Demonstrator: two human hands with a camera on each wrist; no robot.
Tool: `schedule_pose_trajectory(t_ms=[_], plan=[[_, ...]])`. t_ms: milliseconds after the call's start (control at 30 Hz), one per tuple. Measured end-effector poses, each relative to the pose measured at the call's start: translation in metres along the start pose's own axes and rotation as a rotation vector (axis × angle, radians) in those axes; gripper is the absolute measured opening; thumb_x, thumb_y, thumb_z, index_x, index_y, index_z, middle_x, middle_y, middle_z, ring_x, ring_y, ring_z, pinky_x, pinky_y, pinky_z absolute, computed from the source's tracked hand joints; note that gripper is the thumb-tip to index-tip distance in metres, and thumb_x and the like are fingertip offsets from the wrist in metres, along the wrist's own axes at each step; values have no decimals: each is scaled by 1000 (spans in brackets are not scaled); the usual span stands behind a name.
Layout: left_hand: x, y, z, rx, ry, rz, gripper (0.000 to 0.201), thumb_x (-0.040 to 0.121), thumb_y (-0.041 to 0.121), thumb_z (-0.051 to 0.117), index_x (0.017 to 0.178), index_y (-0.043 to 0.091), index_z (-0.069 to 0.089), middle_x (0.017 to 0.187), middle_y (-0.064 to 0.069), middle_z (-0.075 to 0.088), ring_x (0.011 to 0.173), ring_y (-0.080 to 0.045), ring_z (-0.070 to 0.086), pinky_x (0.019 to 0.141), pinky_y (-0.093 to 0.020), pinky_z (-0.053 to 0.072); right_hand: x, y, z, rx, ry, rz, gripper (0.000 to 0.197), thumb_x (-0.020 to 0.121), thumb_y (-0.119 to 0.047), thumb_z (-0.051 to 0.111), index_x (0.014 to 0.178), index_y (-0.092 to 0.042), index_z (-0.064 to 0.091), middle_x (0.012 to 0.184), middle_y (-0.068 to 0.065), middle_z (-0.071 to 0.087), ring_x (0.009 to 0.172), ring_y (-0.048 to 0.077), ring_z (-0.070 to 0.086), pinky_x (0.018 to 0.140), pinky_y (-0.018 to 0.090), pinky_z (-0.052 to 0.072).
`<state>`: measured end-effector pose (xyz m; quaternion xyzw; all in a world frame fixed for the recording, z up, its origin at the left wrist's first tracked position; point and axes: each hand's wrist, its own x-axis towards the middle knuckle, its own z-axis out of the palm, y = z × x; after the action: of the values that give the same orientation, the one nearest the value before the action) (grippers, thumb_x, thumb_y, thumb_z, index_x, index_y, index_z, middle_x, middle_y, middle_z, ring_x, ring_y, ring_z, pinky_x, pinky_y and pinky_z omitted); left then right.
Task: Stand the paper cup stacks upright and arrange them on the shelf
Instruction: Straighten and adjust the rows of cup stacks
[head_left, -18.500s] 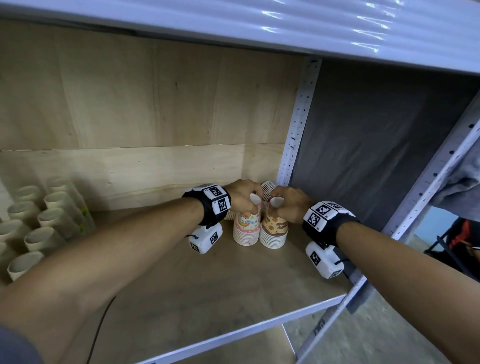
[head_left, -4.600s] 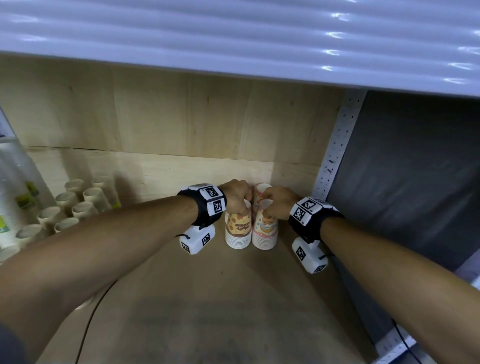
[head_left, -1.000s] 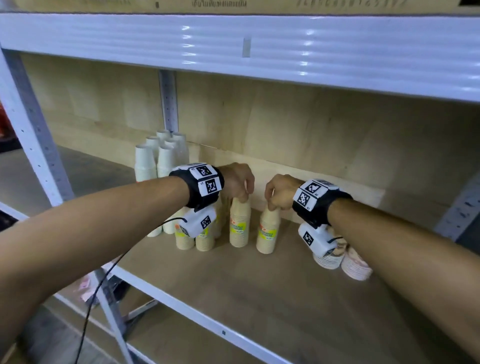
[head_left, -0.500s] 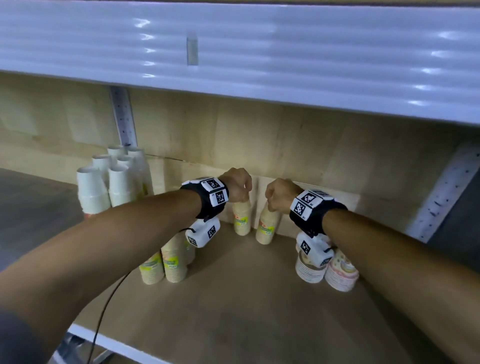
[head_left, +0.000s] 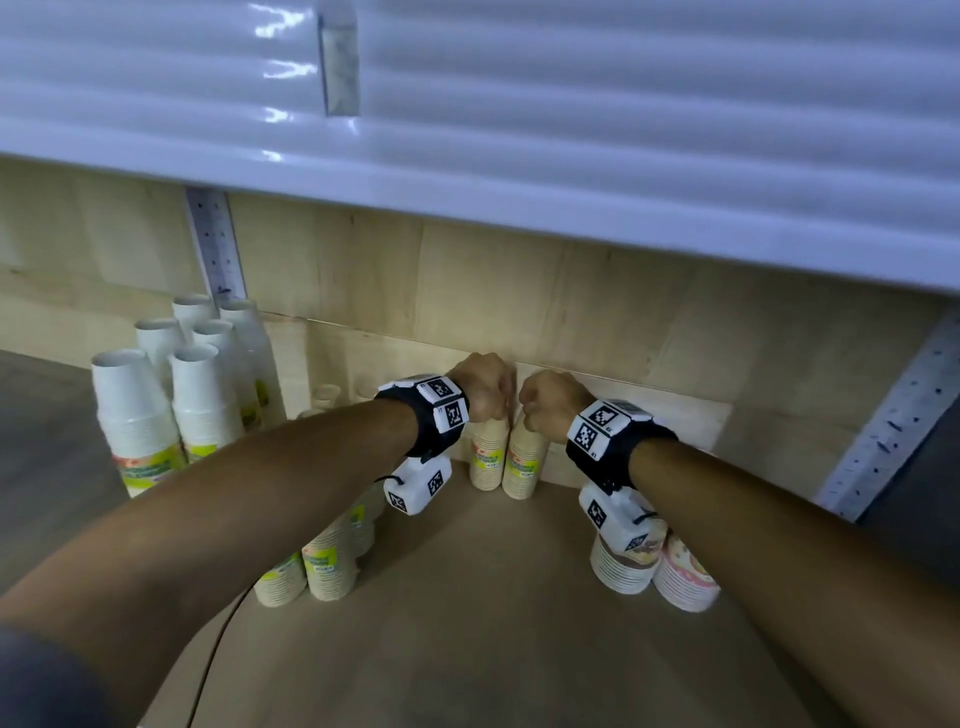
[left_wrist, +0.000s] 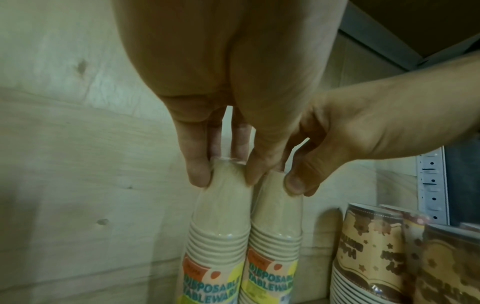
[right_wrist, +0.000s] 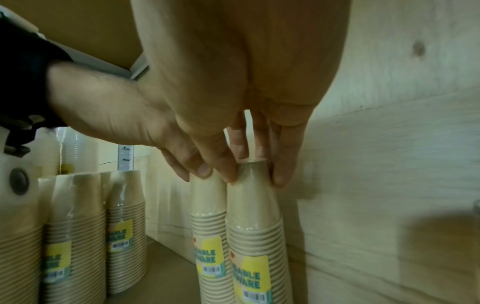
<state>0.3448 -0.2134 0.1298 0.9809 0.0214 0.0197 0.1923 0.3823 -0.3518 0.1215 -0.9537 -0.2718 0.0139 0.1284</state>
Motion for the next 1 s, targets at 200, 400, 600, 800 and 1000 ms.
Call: schedule_pose_trajectory(t_ms=[200,400,600,800,1000], plan=[[4,0,1,52,-2,19,24,81,9,70,105,9,70,104,-9,70,94,-24,64,67,-26,42,8,0,6,-12,50,-38,13,87,-9,60,94,-7,71,110,12,68,107,29,62,87,32,51],[2,-4,-2,36,5,29,20,81,9,68,100,10,68,103,-9,68,96,-26,64,73,-30,50,10,0,9,2,70,-9,31,89,-14,62,119,-10,66,127,11,61,116,27,58,94,32,49],[-7,-15,-17,-25,54,-2,28,84,21,72,111,15,67,108,1,57,96,-19,58,80,-28,48,2,-6,2,-37,104,13,32,89,-22,61,121,-16,62,131,7,57,116,27,57,92,32,47],[-32,-24,-48,36,97,-48,33,83,20,75,115,17,66,120,-3,55,102,-22,58,80,-27,47,-11,-37,-12,-56,140,-66,31,86,-24,65,116,-14,65,123,7,60,108,27,61,84,31,49],[-72,-41,-82,99,132,-121,31,86,25,72,116,20,66,114,2,47,112,-22,54,83,-28,43,-27,-86,-14,-43,121,-169,34,85,-23,64,119,-20,62,124,5,59,112,26,59,83,28,45]])
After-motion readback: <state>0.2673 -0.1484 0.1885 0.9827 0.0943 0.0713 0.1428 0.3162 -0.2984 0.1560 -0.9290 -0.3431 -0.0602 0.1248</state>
